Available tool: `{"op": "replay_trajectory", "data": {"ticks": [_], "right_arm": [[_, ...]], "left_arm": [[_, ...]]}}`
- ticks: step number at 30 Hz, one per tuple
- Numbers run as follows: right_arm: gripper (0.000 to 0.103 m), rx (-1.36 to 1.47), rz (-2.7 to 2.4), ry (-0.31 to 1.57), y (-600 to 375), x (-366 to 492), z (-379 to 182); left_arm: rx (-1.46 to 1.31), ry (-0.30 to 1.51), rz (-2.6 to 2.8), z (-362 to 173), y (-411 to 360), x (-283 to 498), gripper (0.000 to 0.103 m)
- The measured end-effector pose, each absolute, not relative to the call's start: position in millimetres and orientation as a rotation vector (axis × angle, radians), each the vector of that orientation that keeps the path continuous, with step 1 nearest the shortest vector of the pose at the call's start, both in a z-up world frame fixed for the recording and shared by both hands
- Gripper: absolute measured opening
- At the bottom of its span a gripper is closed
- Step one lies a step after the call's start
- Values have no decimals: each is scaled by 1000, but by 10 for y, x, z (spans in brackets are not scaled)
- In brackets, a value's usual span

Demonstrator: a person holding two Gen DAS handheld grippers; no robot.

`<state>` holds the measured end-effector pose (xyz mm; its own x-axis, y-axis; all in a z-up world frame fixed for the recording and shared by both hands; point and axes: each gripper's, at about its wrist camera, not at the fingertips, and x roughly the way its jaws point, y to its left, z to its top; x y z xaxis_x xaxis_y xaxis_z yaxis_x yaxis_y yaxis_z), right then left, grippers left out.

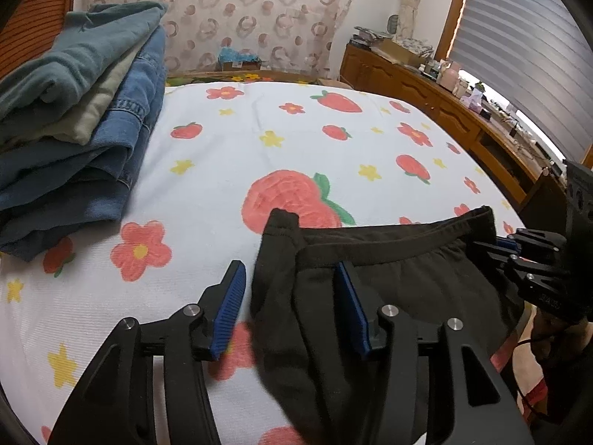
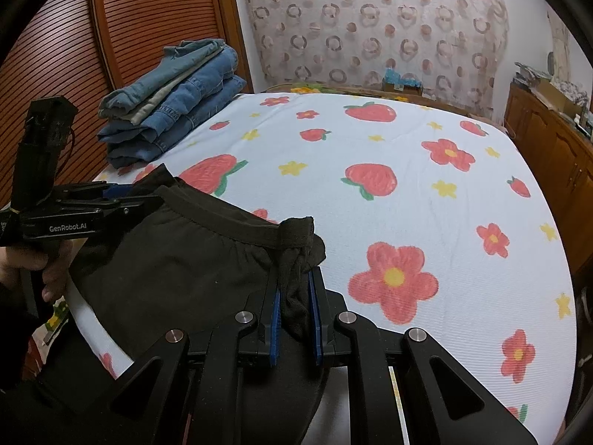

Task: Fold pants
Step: 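Hold the black pants bundle edge with both grippers, then lift the black pants bundle with both grippers and carry it toward the jeans stack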

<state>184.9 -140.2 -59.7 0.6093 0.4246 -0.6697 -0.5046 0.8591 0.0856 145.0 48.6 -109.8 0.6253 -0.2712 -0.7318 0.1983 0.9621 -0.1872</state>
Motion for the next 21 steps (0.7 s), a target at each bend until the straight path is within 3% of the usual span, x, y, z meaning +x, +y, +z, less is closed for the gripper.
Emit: {"op": "replay_trajectory", "data": {"ticks": [7,21], "right_arm": [[13,-130,539,746,-1382,1853,-603],[13,-82,568,650,-1474,1621,-391]], "left_arm": [[-62,822,-288,-1073,392,1377,17],[-120,700,-328,-711,432,1020,8]]}}
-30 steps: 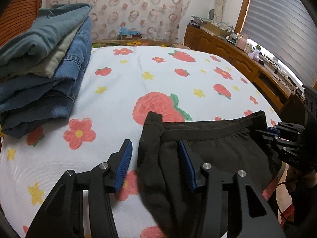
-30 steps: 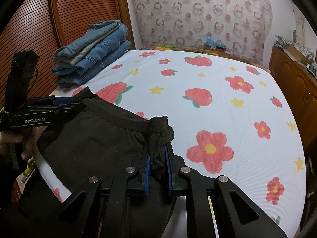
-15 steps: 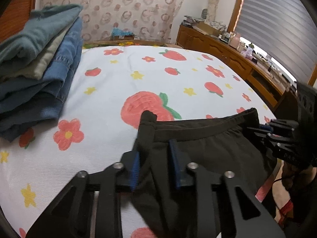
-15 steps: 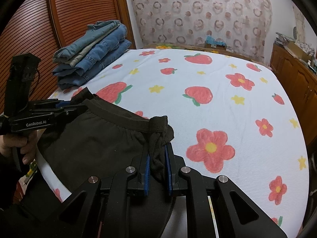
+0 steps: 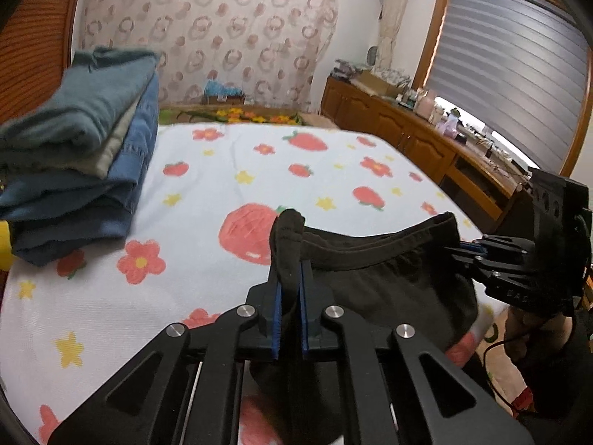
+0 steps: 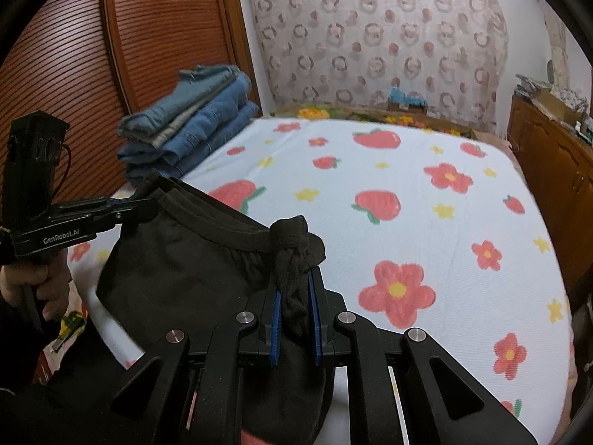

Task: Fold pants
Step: 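Lift the black pants bundle with both grippers and carry it toward the jeans stack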

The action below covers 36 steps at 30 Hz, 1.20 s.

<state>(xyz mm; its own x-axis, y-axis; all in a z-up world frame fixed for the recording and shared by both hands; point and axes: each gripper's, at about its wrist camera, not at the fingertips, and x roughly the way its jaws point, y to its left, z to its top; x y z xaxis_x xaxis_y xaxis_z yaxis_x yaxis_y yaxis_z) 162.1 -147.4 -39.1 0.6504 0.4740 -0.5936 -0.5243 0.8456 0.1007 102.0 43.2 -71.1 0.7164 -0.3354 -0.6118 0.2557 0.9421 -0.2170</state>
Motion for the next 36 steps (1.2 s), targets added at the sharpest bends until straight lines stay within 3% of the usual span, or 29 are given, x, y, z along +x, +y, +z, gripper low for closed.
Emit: {"op": "replay_trajectory", "data": {"ticks": [36], "right_arm": [[12,-116,619,418,-1528,1121,334]], "left_arm": [[-59,463,-339,151,405,617,8]]}}
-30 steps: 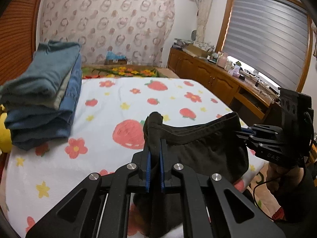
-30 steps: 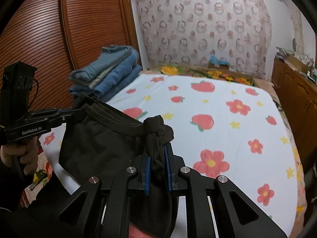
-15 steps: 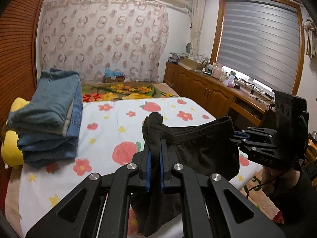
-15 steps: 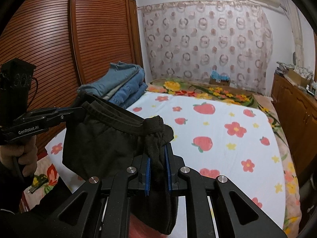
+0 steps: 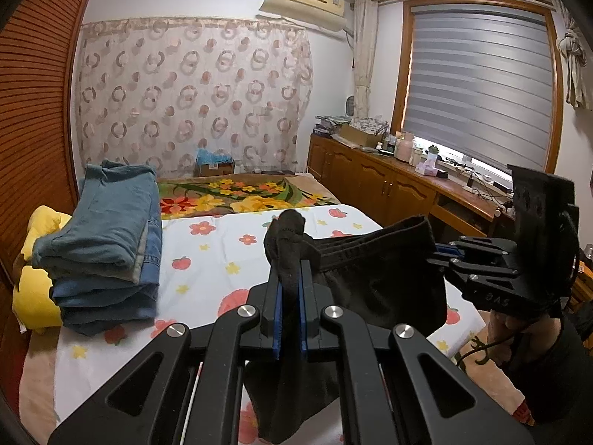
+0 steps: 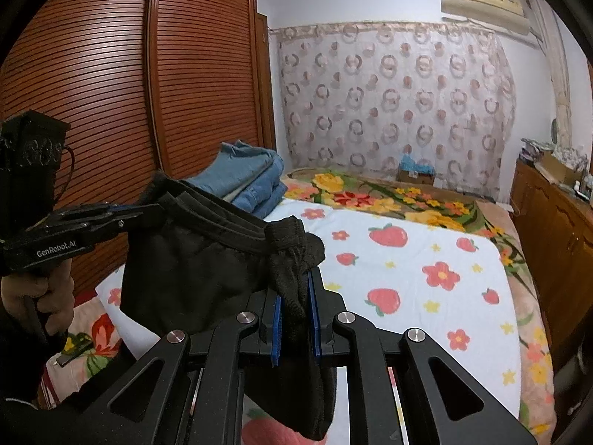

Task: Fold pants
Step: 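Lift the black pants bundle with both grippers and carry it toward the jeans stack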

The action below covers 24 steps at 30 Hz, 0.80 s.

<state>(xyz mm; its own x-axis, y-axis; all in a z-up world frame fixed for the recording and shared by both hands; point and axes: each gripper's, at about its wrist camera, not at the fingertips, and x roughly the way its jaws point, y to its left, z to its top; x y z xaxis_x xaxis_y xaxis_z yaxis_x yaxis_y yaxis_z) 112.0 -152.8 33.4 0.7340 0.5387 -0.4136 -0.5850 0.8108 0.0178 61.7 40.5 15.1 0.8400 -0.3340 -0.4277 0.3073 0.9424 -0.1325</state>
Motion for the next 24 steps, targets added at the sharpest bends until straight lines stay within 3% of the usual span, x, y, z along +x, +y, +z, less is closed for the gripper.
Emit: {"op": "replay_trajectory", "data": {"ticks": [24], "right_arm": [[12,-163,666,412,-1212,1690,491]], "left_arm": [[-81,461,-287,300,790,1023,8]]}}
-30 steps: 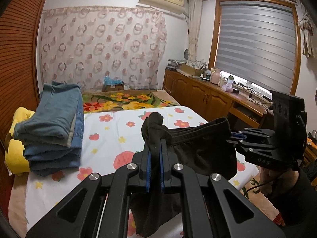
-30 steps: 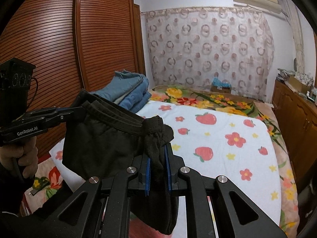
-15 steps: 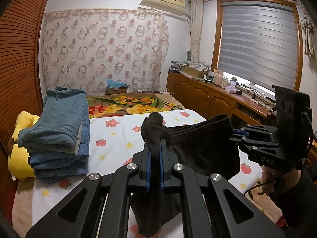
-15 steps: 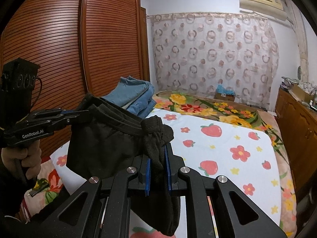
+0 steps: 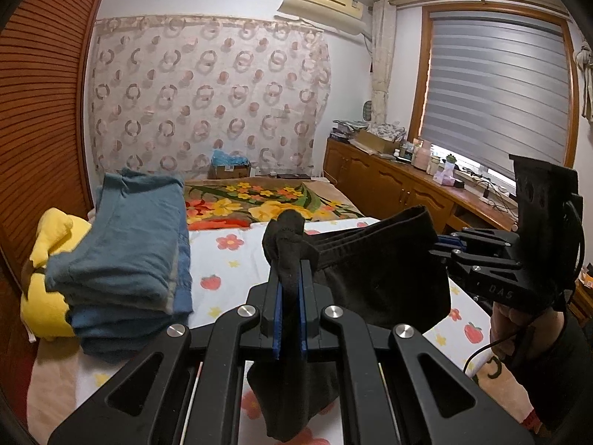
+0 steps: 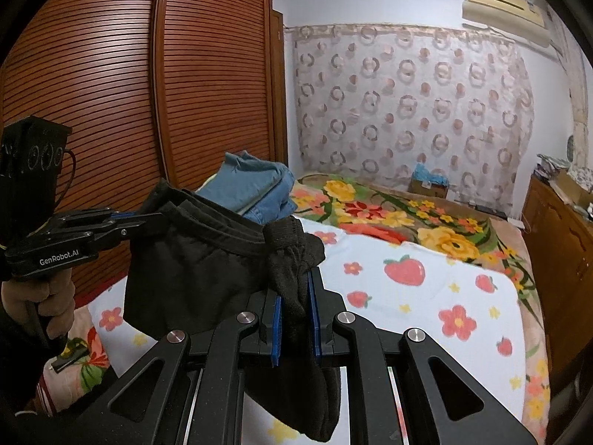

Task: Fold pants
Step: 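Lift the black pants bundle with both grippers and carry it toward the jeans stack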

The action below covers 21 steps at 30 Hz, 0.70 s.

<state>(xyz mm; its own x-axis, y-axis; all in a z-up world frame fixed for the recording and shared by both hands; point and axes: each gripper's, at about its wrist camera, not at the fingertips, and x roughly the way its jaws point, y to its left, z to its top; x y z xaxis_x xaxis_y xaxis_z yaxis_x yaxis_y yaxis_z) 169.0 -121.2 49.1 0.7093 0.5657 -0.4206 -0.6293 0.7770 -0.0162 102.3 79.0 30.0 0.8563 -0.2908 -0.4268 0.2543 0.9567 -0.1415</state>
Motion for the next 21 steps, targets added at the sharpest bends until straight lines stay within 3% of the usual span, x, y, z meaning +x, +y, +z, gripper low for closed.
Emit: {"op": "replay_trajectory", "data": {"ticks": [21], "right_arm": [[12,-238,730,366,-795,2473,893]], "left_arm": [[-97,412,-215,701,1345,1484,8]]}}
